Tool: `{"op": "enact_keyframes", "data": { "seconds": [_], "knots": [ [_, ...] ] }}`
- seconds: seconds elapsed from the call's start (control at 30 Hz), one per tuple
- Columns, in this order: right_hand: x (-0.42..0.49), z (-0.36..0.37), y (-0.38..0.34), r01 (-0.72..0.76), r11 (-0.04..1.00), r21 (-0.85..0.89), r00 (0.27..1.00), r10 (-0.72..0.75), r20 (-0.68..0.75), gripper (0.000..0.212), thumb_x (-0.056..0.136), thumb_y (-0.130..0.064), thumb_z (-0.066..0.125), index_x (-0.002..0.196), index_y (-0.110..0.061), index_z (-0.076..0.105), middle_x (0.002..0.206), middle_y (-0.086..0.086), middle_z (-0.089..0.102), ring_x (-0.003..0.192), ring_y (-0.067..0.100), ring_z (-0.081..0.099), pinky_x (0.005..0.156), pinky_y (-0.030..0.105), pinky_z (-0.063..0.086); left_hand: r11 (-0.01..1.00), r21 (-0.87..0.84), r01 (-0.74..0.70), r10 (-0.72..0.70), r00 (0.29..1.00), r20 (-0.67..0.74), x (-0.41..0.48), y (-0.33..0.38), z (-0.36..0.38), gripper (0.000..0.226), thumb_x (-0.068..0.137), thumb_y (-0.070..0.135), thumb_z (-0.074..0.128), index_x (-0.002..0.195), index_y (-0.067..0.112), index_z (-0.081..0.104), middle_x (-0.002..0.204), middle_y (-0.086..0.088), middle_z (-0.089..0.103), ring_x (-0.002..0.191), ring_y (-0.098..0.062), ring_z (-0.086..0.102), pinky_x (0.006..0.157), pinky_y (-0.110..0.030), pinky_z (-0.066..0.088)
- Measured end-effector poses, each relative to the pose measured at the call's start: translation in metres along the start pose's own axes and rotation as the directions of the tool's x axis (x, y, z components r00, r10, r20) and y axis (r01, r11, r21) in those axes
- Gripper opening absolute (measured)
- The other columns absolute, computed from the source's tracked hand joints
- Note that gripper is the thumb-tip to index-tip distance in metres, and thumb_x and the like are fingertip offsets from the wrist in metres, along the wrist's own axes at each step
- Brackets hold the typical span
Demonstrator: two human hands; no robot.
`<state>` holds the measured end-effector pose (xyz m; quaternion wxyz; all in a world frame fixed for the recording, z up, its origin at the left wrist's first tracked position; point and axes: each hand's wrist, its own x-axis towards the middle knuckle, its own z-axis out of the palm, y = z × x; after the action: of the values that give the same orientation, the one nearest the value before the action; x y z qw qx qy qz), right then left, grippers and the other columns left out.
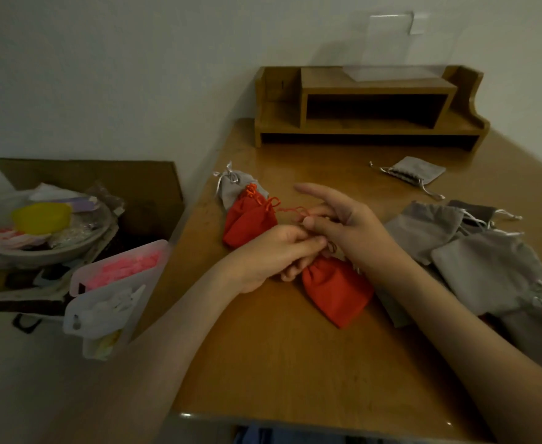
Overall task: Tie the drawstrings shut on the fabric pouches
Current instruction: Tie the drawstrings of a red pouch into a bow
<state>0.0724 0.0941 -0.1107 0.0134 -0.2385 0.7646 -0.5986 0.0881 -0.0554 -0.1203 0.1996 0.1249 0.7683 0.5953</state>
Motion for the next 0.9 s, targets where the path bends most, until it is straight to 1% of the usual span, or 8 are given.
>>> {"op": "enact_keyframes", "data": {
  "seconds": [0.03,0.13,0.3,0.5,0.63,0.73,0.83,0.9],
  "knots": [
    [0.000,0.000,-0.002,-0.028,0.999,0.047,0.999,0.029,-0.027,0.043,0.094,-0.005,0.053,0.130,-0.028,0.049,0.096,0.006,0.070,0.082,0.040,0.062,0.072,0.038,0.054,1.000,-0.024,-0.014,0.013,1.000,-0.018,0.001,0.000,0.000,0.028,0.099,0.027,0.047,0.080,0.009,0.057,0.053,0.003,0.042,0.043,-0.007,0.036,0.042,-0.019,0.028],
    [0.000,-0.003,-0.002,-0.182,0.979,0.089,0.980,0.188,-0.065,0.037,0.099,-0.023,0.046,0.136,-0.021,0.044,0.101,0.008,0.065,0.071,0.012,0.062,0.069,0.019,0.051,0.993,-0.117,-0.028,0.021,0.998,-0.058,0.002,0.001,0.000,0.033,0.102,0.029,0.040,0.083,0.009,0.058,0.050,0.003,0.042,0.042,-0.008,0.034,0.042,-0.020,0.027],
    [0.000,-0.004,0.005,-0.303,0.949,0.090,0.952,0.296,0.076,0.030,0.093,-0.029,0.057,0.123,-0.023,0.056,0.096,0.012,0.064,0.091,0.023,0.062,0.089,0.041,0.049,0.976,-0.214,-0.050,0.011,0.984,-0.178,0.004,0.002,0.000,0.034,0.103,0.028,0.037,0.079,0.014,0.056,0.045,0.003,0.042,0.037,-0.008,0.032,0.037,-0.019,0.025],
    [0.001,-0.007,0.003,-0.251,0.968,-0.004,0.963,0.251,0.099,0.057,0.086,-0.012,0.067,0.134,-0.030,0.042,0.111,0.003,0.059,0.090,0.011,0.062,0.084,0.030,0.053,0.968,-0.217,-0.126,0.054,0.949,-0.311,0.008,-0.001,-0.005,0.032,0.103,0.028,0.038,0.084,0.013,0.060,0.046,0.005,0.042,0.037,-0.007,0.034,0.036,-0.019,0.027],
    [0.002,-0.008,0.007,-0.273,0.961,-0.032,0.952,0.275,0.130,0.035,0.087,-0.011,0.067,0.116,-0.023,0.053,0.100,0.011,0.065,0.084,0.017,0.063,0.078,0.035,0.052,0.964,-0.226,-0.138,0.064,0.950,-0.306,0.009,-0.002,-0.006,0.029,0.103,0.027,0.040,0.091,0.012,0.062,0.048,0.006,0.044,0.040,-0.008,0.036,0.038,-0.019,0.028],
    [0.003,-0.008,0.009,-0.269,0.961,-0.060,0.950,0.275,0.144,0.019,0.089,-0.006,0.063,0.103,-0.013,0.053,0.090,0.011,0.064,0.074,0.013,0.060,0.063,0.024,0.049,0.961,-0.227,-0.158,0.089,0.954,-0.288,0.009,-0.002,-0.006,0.027,0.102,0.025,0.040,0.093,0.013,0.063,0.050,0.007,0.048,0.042,-0.007,0.037,0.040,-0.018,0.028],
    [0.003,-0.009,0.013,-0.296,0.955,-0.025,0.951,0.297,0.080,0.015,0.091,-0.007,0.059,0.106,-0.007,0.056,0.095,0.015,0.062,0.084,0.022,0.058,0.074,0.037,0.047,0.961,-0.192,-0.200,0.136,0.944,-0.299,0.009,-0.003,-0.008,0.024,0.101,0.018,0.042,0.093,0.015,0.064,0.056,0.010,0.053,0.044,-0.005,0.039,0.041,-0.016,0.028],
    [0.003,-0.010,0.011,-0.355,0.933,0.056,0.934,0.352,0.062,0.013,0.093,-0.010,0.056,0.105,-0.010,0.061,0.094,0.014,0.065,0.081,0.021,0.058,0.072,0.036,0.046,0.958,-0.183,-0.219,0.153,0.936,-0.315,0.009,-0.002,-0.010,0.022,0.100,0.013,0.044,0.092,0.016,0.065,0.060,0.011,0.057,0.046,-0.004,0.038,0.042,-0.016,0.026]
  ]
}}
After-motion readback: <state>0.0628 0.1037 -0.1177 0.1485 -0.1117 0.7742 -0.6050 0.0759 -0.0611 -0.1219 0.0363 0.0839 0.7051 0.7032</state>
